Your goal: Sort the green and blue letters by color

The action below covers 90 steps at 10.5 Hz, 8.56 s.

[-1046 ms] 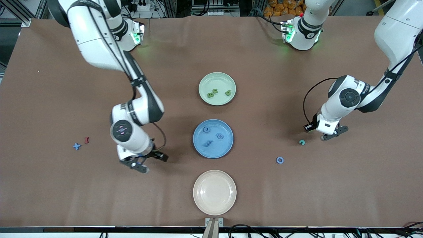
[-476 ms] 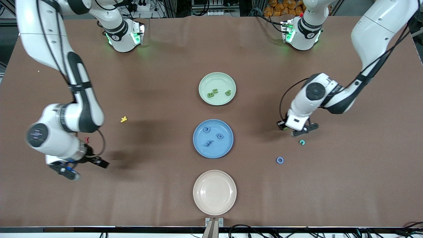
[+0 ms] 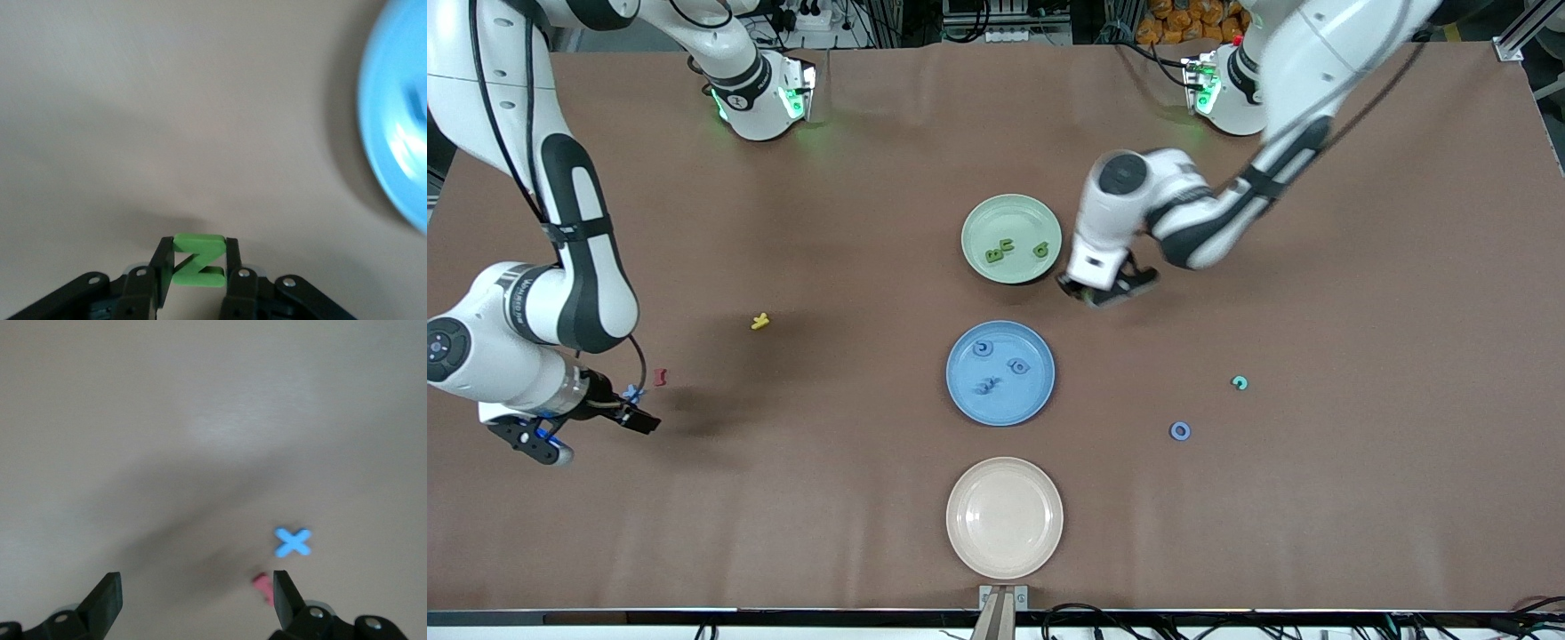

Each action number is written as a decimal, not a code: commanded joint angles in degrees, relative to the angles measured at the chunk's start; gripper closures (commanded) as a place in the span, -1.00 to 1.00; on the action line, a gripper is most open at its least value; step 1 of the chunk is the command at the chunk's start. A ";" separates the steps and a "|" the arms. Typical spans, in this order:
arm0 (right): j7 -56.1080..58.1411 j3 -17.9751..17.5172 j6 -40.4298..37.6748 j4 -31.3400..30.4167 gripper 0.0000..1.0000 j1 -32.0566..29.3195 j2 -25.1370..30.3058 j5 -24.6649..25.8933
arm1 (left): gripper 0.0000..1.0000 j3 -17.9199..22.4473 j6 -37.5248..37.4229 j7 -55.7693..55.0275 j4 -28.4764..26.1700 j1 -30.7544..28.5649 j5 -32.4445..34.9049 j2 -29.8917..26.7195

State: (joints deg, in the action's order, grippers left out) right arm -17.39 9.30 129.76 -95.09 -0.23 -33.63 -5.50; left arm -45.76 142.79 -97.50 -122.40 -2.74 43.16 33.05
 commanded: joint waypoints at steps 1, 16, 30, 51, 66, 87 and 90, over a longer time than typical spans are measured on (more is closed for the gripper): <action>4.89 0.89 1.97 -8.60 -1.00 -2.49 5.58 0.58 | 1.00 0.59 -3.22 -9.00 2.08 9.84 0.26 -1.05; 5.70 0.63 20.35 -16.36 -1.00 -5.66 -0.29 -0.30 | -1.00 6.48 -11.57 -7.17 14.12 1.79 -6.42 0.09; 5.70 0.54 23.43 -15.92 0.29 -5.66 -2.76 -0.57 | -1.00 19.83 -11.13 33.04 2.44 1.33 -11.25 -9.65; -3.09 0.28 12.36 3.49 0.79 24.46 -3.01 -9.70 | -1.00 41.36 -41.00 85.02 24.20 4.94 -45.36 -31.73; -16.80 -3.15 15.09 13.17 -1.00 41.02 -12.08 -7.26 | -1.00 35.74 -54.64 84.76 40.58 5.11 -44.39 -28.39; 18.18 5.99 -28.21 15.20 -1.00 14.47 9.53 3.30 | -1.00 37.06 -54.73 90.30 40.58 3.79 -44.30 -30.06; 18.01 5.99 -35.61 14.41 -1.00 13.42 17.17 5.50 | -1.00 36.80 -54.73 90.04 40.49 3.88 -44.22 -30.24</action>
State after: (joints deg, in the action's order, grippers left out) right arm 0.22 16.08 98.48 -78.64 14.47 -22.92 -1.71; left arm -8.86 89.02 -8.42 -82.34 0.95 -1.50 3.23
